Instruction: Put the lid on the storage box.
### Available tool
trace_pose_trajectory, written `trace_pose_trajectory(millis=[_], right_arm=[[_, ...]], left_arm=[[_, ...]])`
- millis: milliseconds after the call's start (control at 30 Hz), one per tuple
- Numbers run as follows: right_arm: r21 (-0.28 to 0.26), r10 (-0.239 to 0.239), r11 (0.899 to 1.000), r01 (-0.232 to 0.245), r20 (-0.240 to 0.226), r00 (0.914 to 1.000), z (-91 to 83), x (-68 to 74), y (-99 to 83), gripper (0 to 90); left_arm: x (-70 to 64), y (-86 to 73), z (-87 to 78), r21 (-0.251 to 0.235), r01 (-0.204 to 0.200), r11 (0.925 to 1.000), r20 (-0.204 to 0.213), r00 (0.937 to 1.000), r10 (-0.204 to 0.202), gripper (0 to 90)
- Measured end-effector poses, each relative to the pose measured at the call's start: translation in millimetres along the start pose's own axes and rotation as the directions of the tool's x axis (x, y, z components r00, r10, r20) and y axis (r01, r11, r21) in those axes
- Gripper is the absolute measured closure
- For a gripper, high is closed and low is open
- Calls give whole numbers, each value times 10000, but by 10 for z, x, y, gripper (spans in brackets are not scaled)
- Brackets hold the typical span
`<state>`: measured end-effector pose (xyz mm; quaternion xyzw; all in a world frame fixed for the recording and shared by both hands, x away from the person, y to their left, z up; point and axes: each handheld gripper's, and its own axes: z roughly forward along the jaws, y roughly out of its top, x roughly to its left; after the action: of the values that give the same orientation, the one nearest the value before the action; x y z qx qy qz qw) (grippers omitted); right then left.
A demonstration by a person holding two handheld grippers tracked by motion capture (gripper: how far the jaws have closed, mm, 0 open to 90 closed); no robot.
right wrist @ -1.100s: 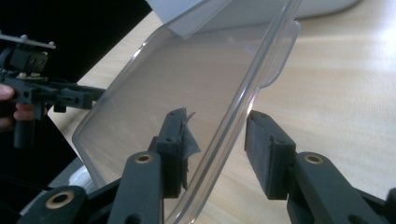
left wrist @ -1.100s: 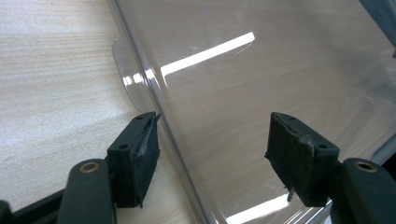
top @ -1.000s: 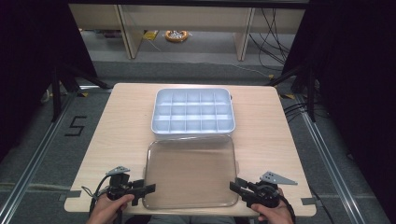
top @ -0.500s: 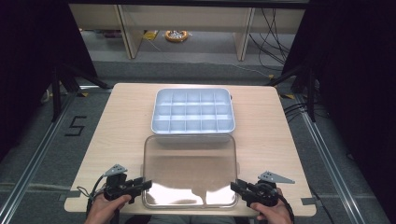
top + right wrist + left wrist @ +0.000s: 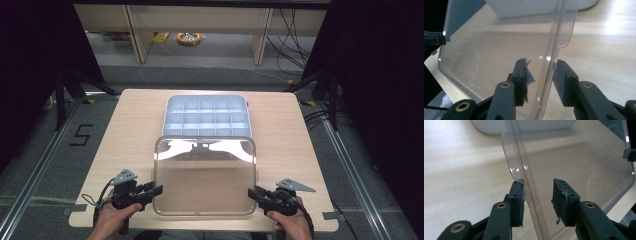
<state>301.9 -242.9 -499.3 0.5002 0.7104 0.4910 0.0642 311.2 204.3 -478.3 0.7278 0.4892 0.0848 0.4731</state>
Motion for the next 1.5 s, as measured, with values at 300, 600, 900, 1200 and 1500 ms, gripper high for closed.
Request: trace_pose_trajectory(millis=[300,600,900,1200,1500], right_arm=[[-445,178,9989,-163,321,9993,77,-79,309,649],[-956,-171,9952,231,636,9978,216,-137,594,647],[-1337,-224,9904,340,869,9960,362,-181,939,645],[-1586,201,9873,-2,1240,9921,473,-229,1144,647],[-1782,316,9840,-50,1466,9887,532,-273,1415,645]], left_arm=[[-4,246,127,-119,-269,9996,-364,9990,264,611],[76,555,214,-611,-126,9981,-746,9972,80,614],[189,864,351,-773,-139,9969,-996,9950,62,615],[265,1011,488,-891,157,9959,-1104,9936,-256,612],[300,1315,568,-969,243,9950,-1343,9902,-373,609]])
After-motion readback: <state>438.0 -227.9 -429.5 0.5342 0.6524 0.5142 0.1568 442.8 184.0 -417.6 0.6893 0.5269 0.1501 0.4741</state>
